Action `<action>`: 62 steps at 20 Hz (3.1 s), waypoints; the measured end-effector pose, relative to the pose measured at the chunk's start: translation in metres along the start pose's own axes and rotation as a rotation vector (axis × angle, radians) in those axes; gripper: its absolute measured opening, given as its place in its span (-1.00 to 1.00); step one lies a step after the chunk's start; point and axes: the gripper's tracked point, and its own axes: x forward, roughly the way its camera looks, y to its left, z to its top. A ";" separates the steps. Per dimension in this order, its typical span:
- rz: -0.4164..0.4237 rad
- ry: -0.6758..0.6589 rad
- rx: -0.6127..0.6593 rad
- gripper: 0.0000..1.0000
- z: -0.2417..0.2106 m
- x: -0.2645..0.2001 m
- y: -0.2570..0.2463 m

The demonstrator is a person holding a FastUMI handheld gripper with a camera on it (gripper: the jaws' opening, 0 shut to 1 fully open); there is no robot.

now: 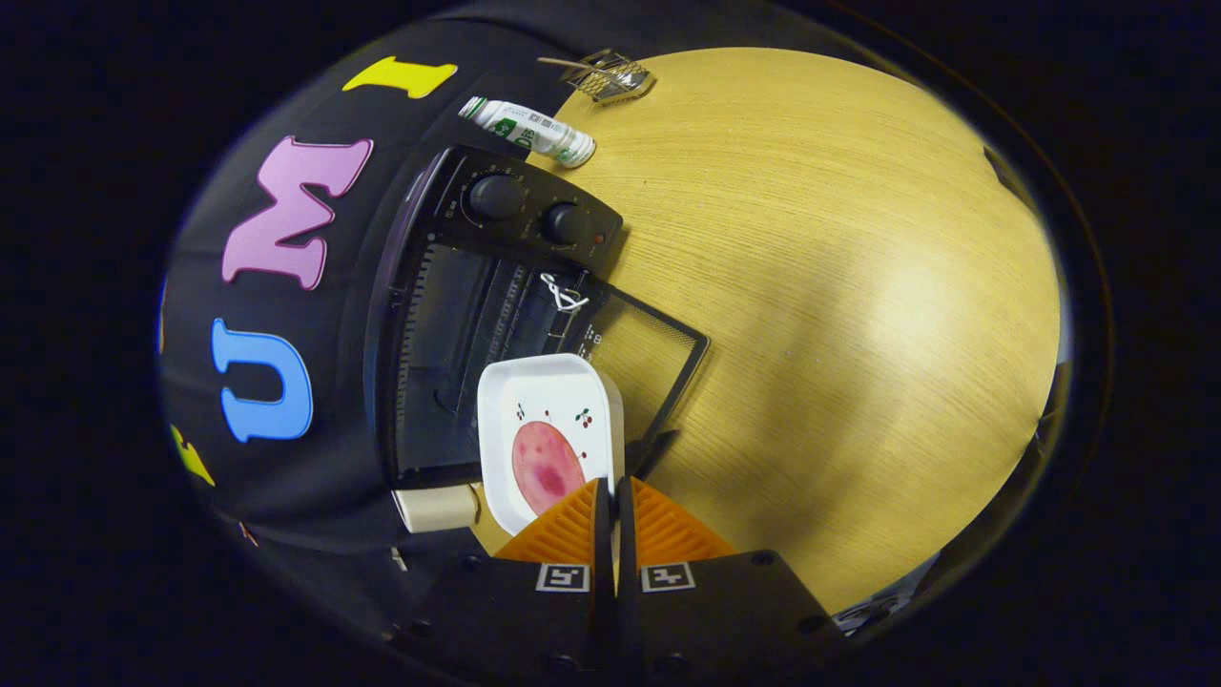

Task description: Open the toaster oven, put the food inside, and close the toaster oven door.

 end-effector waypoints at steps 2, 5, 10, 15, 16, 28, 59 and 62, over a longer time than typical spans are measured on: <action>0.008 -0.051 0.073 -0.90 0.005 0.006 0.012; 0.027 -0.102 0.177 -0.89 0.012 0.024 0.033; 0.029 -0.178 0.296 -0.90 0.026 0.057 0.056; 0.039 -0.206 0.391 -0.89 0.025 0.089 0.082; 0.040 -0.214 0.388 -0.90 0.024 0.093 0.085; 0.111 -0.147 0.382 0.43 0.009 0.082 0.104; 0.066 -0.233 -1.313 0.98 -0.013 -0.043 0.038; 0.000 -0.134 -1.325 0.99 -0.033 -0.016 0.005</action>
